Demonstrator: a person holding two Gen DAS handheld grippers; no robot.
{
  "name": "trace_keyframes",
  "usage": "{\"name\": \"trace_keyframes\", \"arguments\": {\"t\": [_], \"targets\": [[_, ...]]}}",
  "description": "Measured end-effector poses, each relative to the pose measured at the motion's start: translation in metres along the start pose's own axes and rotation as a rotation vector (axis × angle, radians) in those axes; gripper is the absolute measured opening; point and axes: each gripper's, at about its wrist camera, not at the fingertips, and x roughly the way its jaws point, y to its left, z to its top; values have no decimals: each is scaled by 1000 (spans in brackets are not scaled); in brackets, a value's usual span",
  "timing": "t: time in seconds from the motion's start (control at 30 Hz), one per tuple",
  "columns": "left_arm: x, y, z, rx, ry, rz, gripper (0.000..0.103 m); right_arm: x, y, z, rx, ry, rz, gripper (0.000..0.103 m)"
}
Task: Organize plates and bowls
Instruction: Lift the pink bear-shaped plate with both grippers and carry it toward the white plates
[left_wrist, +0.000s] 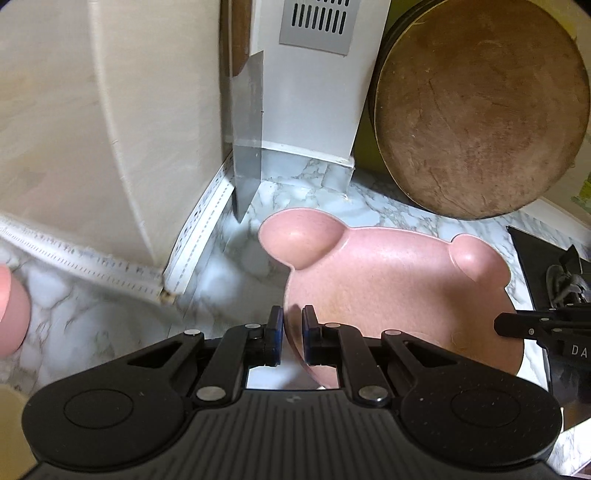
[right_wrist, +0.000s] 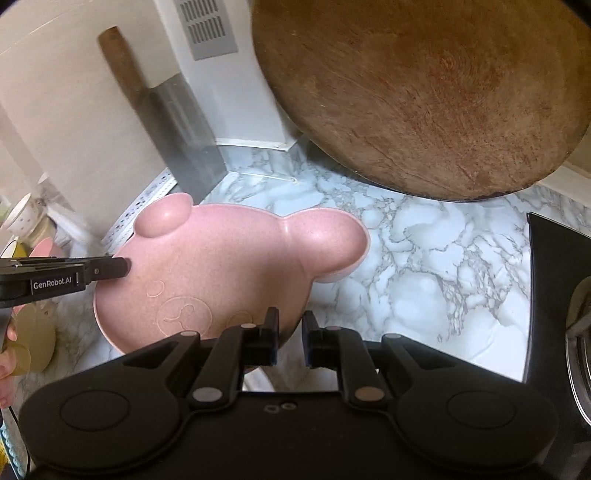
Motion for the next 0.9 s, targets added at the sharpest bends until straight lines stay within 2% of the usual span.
{"name": "trace_keyframes", "arguments": {"t": [0.4,0.9], "targets": [[-33,2,-41,5,5,-16,10,-23,14,-38,-10,-2,25,14],[-32,9,-74,-17,44,-35,10,-16,16,-71,2,30,36,14]]}}
